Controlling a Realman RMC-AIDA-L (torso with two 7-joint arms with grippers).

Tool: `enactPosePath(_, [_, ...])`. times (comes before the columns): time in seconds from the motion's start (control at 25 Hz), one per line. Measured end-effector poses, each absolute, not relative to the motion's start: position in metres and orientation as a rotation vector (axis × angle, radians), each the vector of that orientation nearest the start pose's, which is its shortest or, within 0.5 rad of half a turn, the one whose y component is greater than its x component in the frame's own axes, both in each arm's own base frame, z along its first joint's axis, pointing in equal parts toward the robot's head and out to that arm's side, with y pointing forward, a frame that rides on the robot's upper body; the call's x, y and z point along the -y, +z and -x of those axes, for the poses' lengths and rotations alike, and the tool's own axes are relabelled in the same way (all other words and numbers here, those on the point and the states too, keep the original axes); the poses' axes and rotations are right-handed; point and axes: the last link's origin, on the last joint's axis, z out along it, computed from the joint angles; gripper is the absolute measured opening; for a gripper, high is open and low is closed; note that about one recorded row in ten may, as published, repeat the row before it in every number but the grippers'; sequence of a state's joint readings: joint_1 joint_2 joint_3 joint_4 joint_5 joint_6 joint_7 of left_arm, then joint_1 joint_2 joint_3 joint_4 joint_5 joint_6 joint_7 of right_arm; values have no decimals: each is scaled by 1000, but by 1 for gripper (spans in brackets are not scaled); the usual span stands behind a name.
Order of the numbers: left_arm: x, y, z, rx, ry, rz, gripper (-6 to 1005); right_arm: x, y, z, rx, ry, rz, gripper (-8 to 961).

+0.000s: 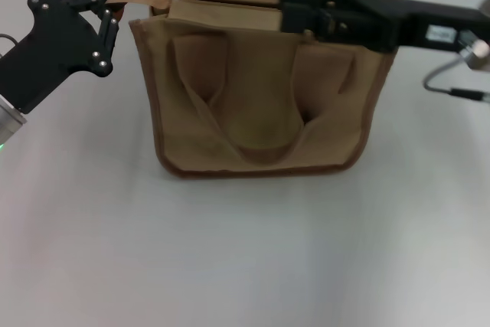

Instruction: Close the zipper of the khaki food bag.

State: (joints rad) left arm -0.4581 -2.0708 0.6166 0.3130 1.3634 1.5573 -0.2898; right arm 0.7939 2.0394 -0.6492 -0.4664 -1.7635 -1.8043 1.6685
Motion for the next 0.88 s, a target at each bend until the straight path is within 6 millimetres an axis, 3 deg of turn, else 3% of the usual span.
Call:
enactPosePath(0.4, [-322,24,276,-177,-846,1971,15,-383,12,-128,-1041,1222,2873,759])
enactPosePath(0.88, [-320,23,277,-172,-847,1971,15,-409,-7,-105,-1338,1074,2774,758])
